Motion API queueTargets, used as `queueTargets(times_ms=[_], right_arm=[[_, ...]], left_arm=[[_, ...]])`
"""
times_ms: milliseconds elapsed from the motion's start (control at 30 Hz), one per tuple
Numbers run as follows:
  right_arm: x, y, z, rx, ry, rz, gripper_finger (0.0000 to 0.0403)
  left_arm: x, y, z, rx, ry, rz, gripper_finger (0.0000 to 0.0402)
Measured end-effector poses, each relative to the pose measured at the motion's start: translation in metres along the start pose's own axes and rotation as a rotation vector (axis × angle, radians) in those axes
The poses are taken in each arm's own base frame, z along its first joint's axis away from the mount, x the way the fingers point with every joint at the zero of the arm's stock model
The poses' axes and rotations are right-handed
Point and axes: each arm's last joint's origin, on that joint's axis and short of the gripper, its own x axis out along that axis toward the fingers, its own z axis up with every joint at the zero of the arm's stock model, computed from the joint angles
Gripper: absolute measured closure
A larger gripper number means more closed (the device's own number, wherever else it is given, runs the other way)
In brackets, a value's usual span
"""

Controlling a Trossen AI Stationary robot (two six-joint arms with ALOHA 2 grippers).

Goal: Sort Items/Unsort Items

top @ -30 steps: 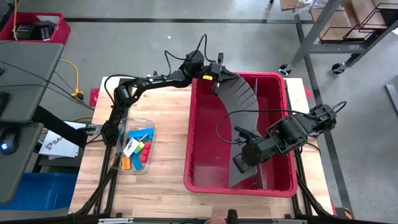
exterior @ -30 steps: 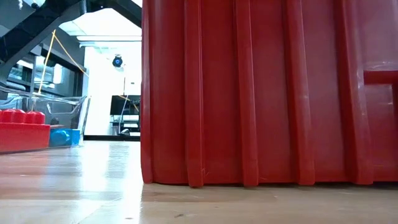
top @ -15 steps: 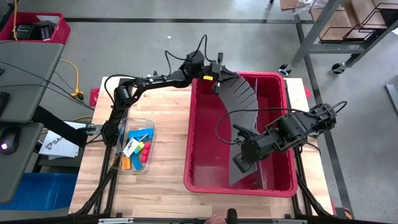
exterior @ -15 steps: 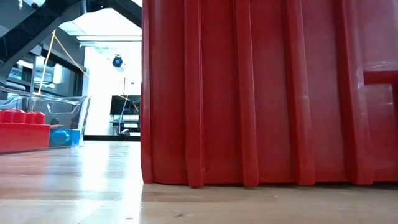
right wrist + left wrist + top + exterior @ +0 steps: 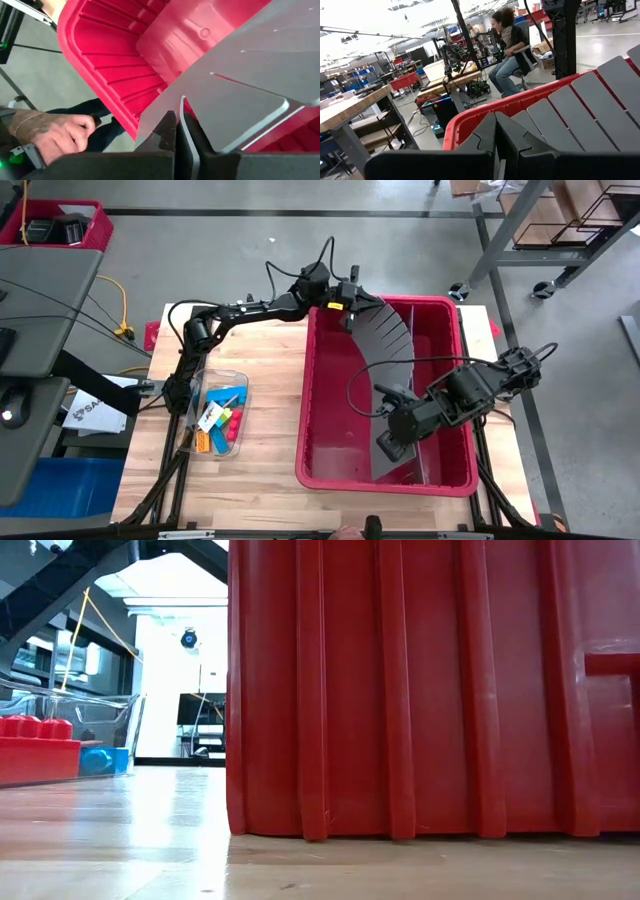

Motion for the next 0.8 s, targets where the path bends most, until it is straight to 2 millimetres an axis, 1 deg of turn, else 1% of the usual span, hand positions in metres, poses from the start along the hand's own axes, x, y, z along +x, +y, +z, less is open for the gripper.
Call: queueTargets(times_ms=[333,533,633,800], right_arm=[[0.0,0.0,0.001,0.059,0.004,0.002,0.0403],[0.0,-0.001,0.001,0.071,0.038,0.008,0.0403],[0.001,-0.001,0.003,0.088,0.059,0.009,0.0403],[0.002,0.0,0.004,0.096,0.114,0.023,0.0403]], left_arm=[[0.001,-0.002,-0.002,0.001,0.026,-0.002,0.0402],[0.0,-0.001,-0.005,0.021,0.055,0.02,0.0402],[0.0,-0.002,-0.008,-0.003,0.094,0.02,0.0402],[-0.002,-0.006,-0.019,-0.098,0.201,0.013,0.0402]])
